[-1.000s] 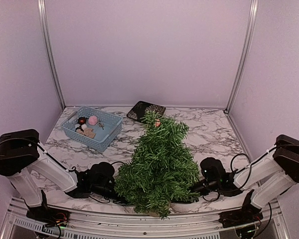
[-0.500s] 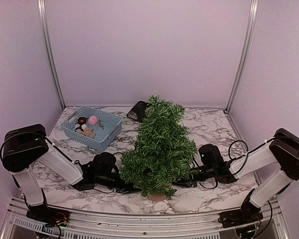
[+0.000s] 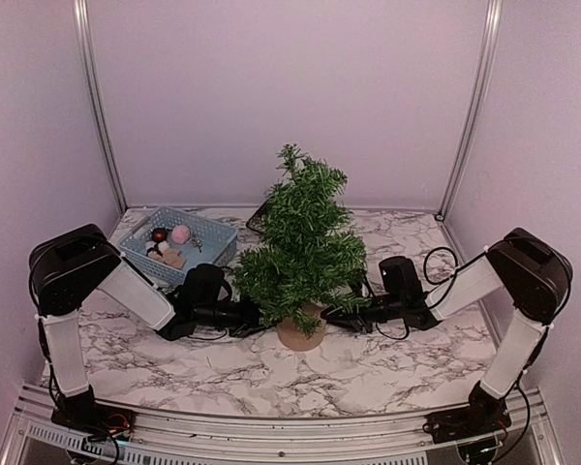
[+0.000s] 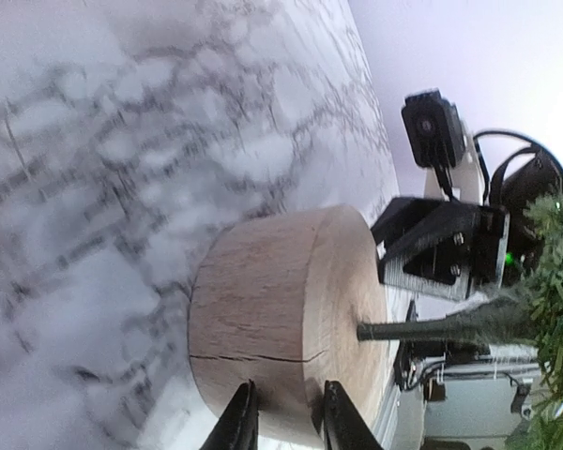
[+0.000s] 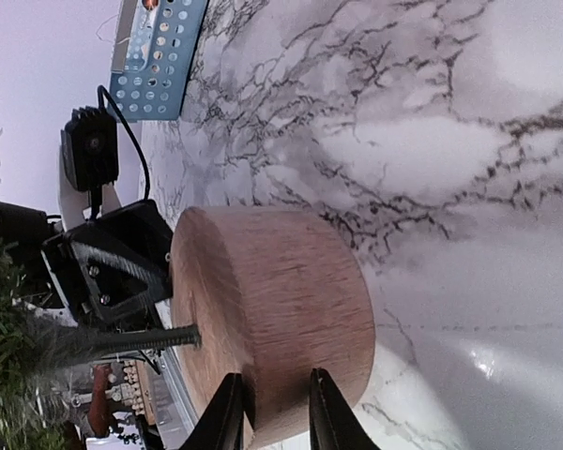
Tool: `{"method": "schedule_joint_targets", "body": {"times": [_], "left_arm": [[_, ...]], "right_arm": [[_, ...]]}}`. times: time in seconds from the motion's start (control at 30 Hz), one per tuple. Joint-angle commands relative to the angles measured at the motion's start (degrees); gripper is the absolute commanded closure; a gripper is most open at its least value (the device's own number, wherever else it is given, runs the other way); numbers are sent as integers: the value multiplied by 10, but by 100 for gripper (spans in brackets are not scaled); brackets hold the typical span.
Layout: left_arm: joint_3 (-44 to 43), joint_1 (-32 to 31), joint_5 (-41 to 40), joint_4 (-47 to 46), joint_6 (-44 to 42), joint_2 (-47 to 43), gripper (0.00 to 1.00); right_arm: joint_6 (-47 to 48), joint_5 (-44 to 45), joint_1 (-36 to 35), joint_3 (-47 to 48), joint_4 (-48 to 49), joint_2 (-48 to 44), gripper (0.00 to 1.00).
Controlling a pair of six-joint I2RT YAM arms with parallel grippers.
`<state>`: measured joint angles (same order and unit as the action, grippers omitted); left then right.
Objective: Decorate the small christmas tree
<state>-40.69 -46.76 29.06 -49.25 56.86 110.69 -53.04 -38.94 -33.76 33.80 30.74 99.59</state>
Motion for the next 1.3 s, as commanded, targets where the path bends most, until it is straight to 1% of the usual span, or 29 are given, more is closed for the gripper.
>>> {"method": "schedule_joint_targets", "body": {"times": [0.0, 0.27, 0.47, 0.57, 0.73, 0.93, 1.07, 1.17, 1.27], "left_arm": [[-62, 28, -28, -10, -19, 45, 77], [-127, 66, -4, -2, -27, 92, 77], [-126, 86, -7, 8, -35, 91, 75], [-120, 90, -19, 33, -57, 71, 71], [-99, 94, -60, 99, -91, 17, 58], [-59, 108, -100, 138, -90, -52, 49], [-40, 116, -128, 184, -103, -102, 44], [-37, 119, -138, 218, -117, -134, 41], [-41, 122, -139, 251, -138, -161, 38]], "right_arm": [[21, -43, 8, 59, 23, 49, 77], [43, -50, 39, 148, 7, 125, 76], [48, -53, 52, 171, -1, 139, 74], [62, -53, 64, 157, -14, 119, 72], [95, -44, 98, 118, -54, 58, 65], [151, -35, 174, 101, -142, -22, 61], [194, -25, 244, 149, -220, -62, 59], [222, -17, 285, 223, -287, -66, 58], [228, -9, 316, 293, -330, -54, 56]]}}
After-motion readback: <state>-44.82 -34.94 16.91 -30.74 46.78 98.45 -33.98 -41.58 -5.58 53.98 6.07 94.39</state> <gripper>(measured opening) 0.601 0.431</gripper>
